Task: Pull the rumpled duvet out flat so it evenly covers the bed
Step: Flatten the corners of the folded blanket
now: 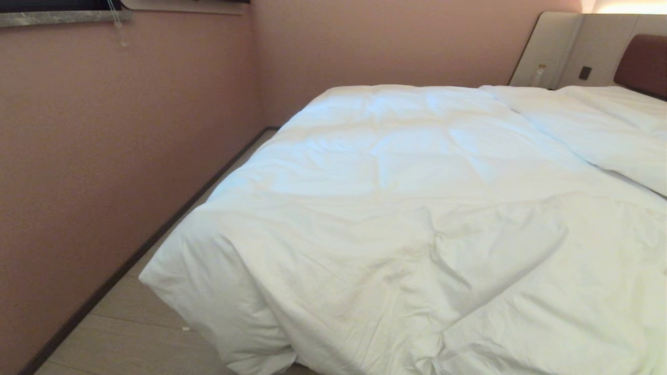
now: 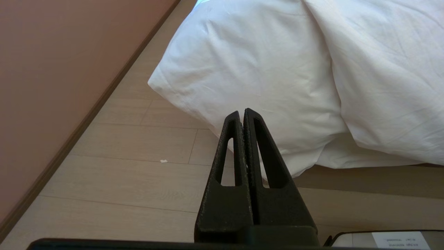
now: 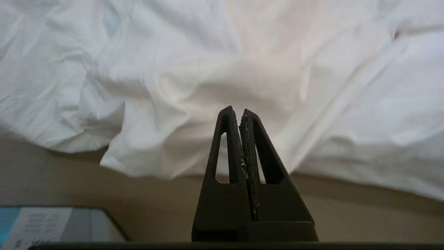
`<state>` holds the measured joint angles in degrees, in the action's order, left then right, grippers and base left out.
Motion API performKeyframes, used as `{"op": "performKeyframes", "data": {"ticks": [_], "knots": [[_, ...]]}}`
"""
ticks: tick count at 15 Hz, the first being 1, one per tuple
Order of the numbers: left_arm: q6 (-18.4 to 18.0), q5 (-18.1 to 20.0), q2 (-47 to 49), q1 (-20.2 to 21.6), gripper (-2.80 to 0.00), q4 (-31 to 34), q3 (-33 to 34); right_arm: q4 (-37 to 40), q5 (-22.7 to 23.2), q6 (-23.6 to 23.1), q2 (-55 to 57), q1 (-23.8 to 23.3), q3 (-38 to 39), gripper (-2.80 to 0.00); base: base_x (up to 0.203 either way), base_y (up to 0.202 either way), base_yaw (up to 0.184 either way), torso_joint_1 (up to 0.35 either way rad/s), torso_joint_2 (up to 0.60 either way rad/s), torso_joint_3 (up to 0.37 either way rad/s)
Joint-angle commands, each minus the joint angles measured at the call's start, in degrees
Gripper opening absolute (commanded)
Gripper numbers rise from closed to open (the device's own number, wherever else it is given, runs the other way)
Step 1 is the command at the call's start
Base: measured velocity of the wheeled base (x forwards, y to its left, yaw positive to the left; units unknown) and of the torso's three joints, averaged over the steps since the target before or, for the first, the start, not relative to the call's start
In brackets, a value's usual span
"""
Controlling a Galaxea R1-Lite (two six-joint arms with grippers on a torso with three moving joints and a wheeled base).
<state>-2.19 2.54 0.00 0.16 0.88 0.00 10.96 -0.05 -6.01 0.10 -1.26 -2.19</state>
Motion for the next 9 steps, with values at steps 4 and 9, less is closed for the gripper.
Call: {"op": "performKeyframes", "data": {"ticks": [4, 9], "knots": [[0.0, 0.0, 0.0, 0.0, -2.80, 0.0, 0.0, -10.6, 1.7, 0.1, -0.1, 0.0, 2.1, -2.80, 0.000, 0.000, 0.000, 0.000, 0.00, 0.000], [0.0, 0.0, 0.0, 0.0, -2.80, 0.0, 0.0, -10.8, 1.1, 4.3, -0.1, 0.0, 2.2, -2.80, 0.000, 0.000, 0.000, 0.000, 0.00, 0.000]]}}
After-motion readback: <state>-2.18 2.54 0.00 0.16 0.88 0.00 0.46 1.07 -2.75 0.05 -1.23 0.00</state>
